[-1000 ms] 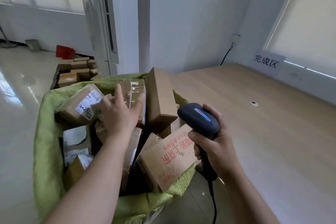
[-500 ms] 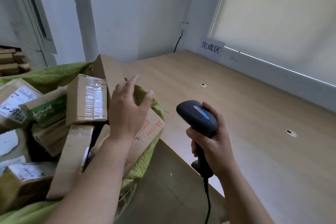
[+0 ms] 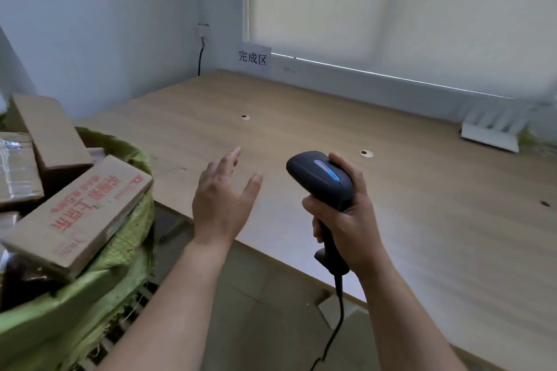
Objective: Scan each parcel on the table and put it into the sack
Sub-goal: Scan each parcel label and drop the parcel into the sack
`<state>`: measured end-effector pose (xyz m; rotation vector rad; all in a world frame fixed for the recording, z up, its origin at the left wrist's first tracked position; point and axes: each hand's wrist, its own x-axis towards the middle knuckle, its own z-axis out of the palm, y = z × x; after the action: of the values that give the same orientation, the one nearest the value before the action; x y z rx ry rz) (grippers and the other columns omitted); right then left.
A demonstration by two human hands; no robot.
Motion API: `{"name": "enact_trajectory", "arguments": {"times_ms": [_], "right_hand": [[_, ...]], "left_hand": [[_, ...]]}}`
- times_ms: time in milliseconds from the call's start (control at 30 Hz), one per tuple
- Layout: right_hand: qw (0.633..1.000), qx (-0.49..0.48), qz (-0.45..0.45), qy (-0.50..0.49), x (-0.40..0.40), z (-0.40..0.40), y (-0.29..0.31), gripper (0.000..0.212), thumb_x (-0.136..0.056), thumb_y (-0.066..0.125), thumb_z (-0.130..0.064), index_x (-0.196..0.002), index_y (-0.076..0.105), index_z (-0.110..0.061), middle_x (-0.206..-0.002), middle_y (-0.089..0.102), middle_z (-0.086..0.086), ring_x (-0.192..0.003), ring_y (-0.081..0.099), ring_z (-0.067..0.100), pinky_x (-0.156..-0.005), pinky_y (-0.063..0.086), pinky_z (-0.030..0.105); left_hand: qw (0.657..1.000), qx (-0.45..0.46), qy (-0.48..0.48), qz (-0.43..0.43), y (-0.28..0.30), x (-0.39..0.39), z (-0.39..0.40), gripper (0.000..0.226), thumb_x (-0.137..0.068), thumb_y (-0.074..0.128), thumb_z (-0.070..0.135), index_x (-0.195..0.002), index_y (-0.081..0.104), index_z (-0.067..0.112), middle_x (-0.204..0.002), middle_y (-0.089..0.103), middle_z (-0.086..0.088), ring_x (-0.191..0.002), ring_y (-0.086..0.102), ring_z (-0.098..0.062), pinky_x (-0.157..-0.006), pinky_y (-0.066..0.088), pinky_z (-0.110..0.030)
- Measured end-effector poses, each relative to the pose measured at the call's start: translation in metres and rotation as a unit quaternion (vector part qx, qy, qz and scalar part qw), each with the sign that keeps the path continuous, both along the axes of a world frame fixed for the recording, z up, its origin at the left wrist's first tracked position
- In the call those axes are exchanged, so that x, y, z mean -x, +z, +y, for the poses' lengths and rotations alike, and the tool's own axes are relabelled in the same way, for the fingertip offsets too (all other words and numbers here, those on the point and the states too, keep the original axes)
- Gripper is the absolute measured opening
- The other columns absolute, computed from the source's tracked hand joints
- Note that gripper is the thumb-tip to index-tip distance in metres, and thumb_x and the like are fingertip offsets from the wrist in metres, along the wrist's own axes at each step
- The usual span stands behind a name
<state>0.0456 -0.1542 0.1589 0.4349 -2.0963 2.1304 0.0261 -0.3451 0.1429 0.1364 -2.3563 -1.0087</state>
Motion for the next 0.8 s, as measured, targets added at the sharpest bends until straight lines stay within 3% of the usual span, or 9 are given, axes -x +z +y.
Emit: {"name": "enact_trajectory", "arguments": {"times_ms": [267,467,800], "right_hand": [[0.997,0.017,0.013,-0.073,-0.044,0.112,-0.003,0.069,-0.083,0.067,0.010,-0.117,0.052,-0.047,-0.091,0.062,0.006,-0.045,0.048,0.024,-0.044,0.044,0.030],[0.991,0.032,0.004,-0.133,-0.075,0.194,-0.004,0.064,-0.072,0.070,-0.009,-0.120,0.052,-0.048,-0.107,0.061,0.012,-0.047,0.048,0.024,-0.046,0.044,0.031],[0.968,0.028,0.001,-0.251,-0.103,0.298,-0.014,0.065,-0.075,0.070,-0.008,-0.128,0.049,-0.039,-0.101,0.061,0.010,-0.047,0.049,0.024,-0.045,0.044,0.031]], "left_hand": [[0.996,0.014,-0.084,0.021,-0.005,-0.017,0.122,0.057,-0.087,0.062,0.040,-0.139,0.044,0.025,-0.126,0.056,-0.001,-0.115,0.050,-0.018,-0.089,0.041,-0.031],[0.987,0.011,-0.159,0.030,-0.012,-0.023,0.218,0.058,-0.086,0.065,0.040,-0.138,0.046,0.024,-0.122,0.058,0.000,-0.112,0.052,-0.018,-0.089,0.044,-0.034],[0.962,0.008,-0.272,0.029,-0.019,-0.017,0.340,0.059,-0.084,0.067,0.041,-0.137,0.049,0.022,-0.118,0.060,-0.002,-0.109,0.055,-0.022,-0.087,0.047,-0.036]]}}
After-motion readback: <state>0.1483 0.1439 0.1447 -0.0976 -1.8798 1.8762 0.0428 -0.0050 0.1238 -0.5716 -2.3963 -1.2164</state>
